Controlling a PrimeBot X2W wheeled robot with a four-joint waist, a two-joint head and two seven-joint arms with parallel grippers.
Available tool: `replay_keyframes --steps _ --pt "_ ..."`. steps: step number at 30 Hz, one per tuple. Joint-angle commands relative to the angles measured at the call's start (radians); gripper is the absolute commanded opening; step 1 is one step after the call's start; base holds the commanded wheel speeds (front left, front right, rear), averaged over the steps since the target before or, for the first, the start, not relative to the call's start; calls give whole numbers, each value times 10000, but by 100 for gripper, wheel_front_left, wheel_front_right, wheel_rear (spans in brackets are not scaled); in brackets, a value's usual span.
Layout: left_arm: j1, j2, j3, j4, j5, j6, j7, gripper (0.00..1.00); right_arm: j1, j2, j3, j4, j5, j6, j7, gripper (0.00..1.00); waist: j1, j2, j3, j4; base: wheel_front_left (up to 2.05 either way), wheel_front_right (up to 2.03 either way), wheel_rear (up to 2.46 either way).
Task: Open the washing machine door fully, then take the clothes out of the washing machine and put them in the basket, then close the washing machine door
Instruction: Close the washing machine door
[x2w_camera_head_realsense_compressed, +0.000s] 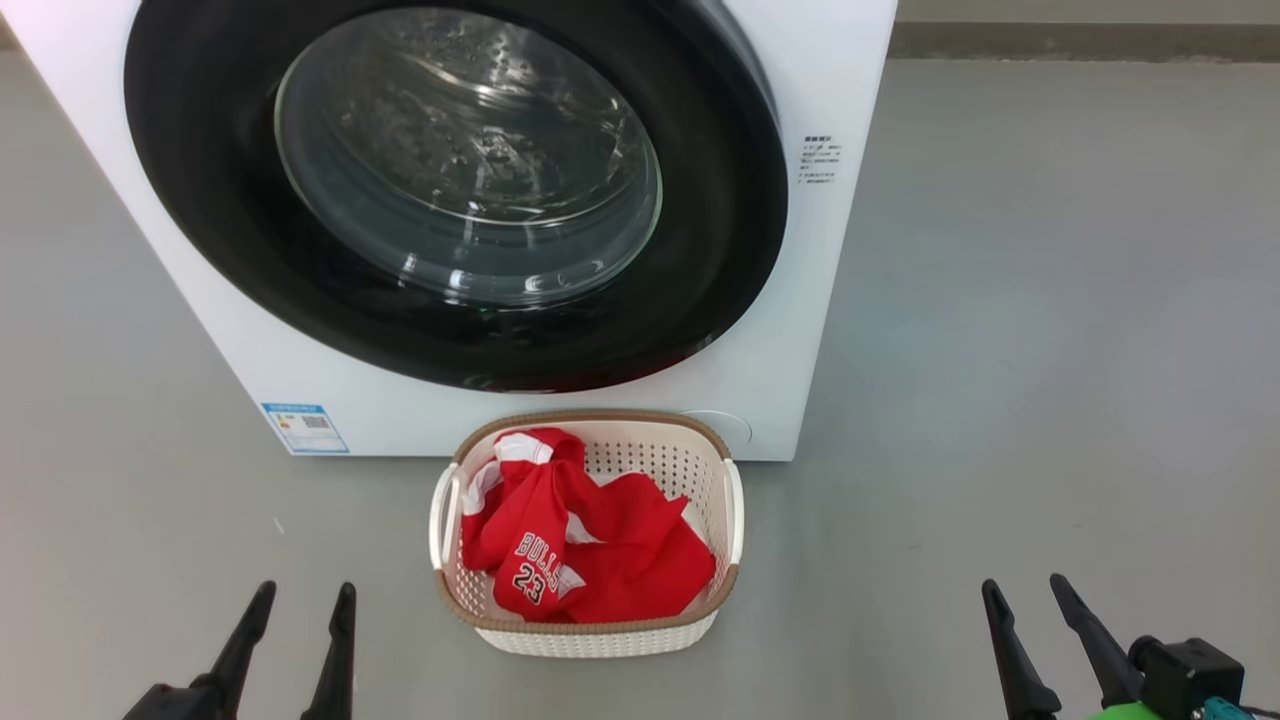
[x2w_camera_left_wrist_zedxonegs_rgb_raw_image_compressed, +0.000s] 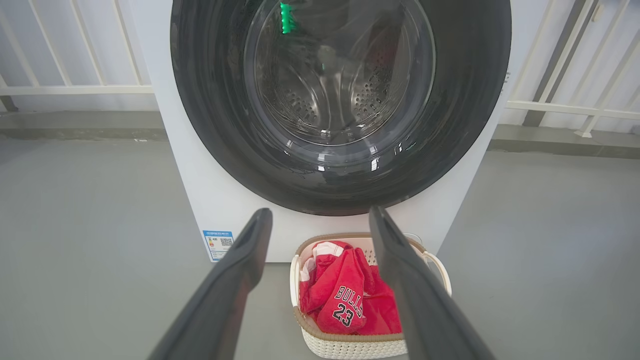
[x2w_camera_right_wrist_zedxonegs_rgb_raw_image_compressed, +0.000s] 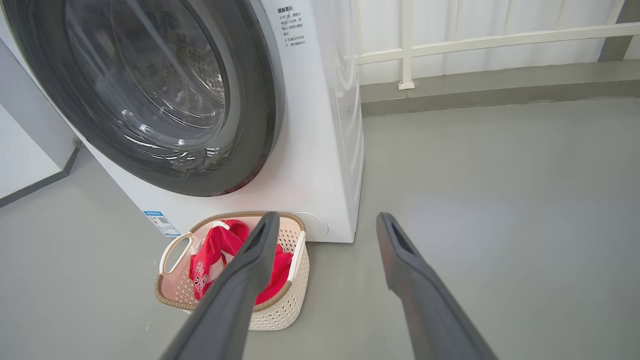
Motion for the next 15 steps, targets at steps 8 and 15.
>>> replay_keyframes --steps 8,15 --pt "100 337 220 -399 -44 -54 -122 100 126 -86 9 -319 -100 -36 -36 100 0 0 -147 -159 0 0 0" --pt "207 325 187 -456 -92 -54 -122 100 241 -92 -98 -365 -112 -36 -36 100 0 0 -203 -171 0 0 0"
